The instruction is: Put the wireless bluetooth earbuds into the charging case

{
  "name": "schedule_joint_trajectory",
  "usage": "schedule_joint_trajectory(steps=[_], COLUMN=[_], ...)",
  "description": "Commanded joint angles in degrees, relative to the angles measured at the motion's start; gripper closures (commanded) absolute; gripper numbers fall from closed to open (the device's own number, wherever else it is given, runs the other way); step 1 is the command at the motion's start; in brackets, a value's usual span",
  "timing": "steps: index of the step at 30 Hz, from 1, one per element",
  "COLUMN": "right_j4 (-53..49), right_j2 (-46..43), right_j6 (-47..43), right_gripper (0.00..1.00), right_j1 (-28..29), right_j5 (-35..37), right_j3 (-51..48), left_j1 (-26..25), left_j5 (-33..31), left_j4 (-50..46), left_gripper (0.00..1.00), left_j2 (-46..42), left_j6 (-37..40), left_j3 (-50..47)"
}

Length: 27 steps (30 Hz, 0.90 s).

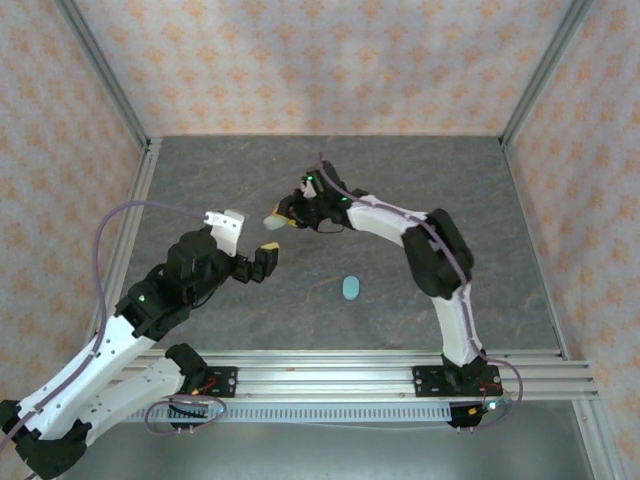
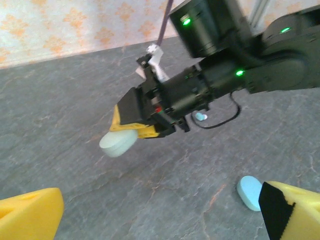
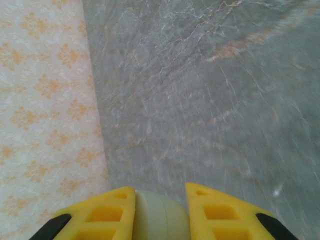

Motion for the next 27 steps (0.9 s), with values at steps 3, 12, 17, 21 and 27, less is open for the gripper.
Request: schedule_joint_trajectory(steps=[3, 12, 17, 21, 27], right_j4=[7.5, -0.1, -3.5, -4.3, -10.9], right_j2=[11.2, 17.5, 17.0, 15.1, 9.1], right_j6=[1.3, -4.3, -7.1, -7.9, -10.9], right_gripper=[0.78, 0.71, 0.6, 0.57, 0.55], right_j1=[0.5, 1.0, 1.0, 1.0, 0.5], right_j5=[1.9, 7.5, 8.4, 8.5, 8.7], right_j3=[10.7, 19.2, 18.6, 17.6, 17.8], left_j1=[0.8, 1.2, 1.3, 1.4, 1.6], left_j5=[-4.8, -5.3, -5.9, -6.3, -5.9], left_j4=[-2.5, -2.5, -2.8, -3.2, -4.0], left_gripper=[0.0, 0.0, 0.0, 0.0, 0.0], left_j2=[-5.2, -7.0, -7.3, -7.9, -8.2], left_j6=[-2.6, -2.6, -1.9, -1.7, -0.9], left_j3=[-4.3, -7.0, -7.1, -7.0, -5.7])
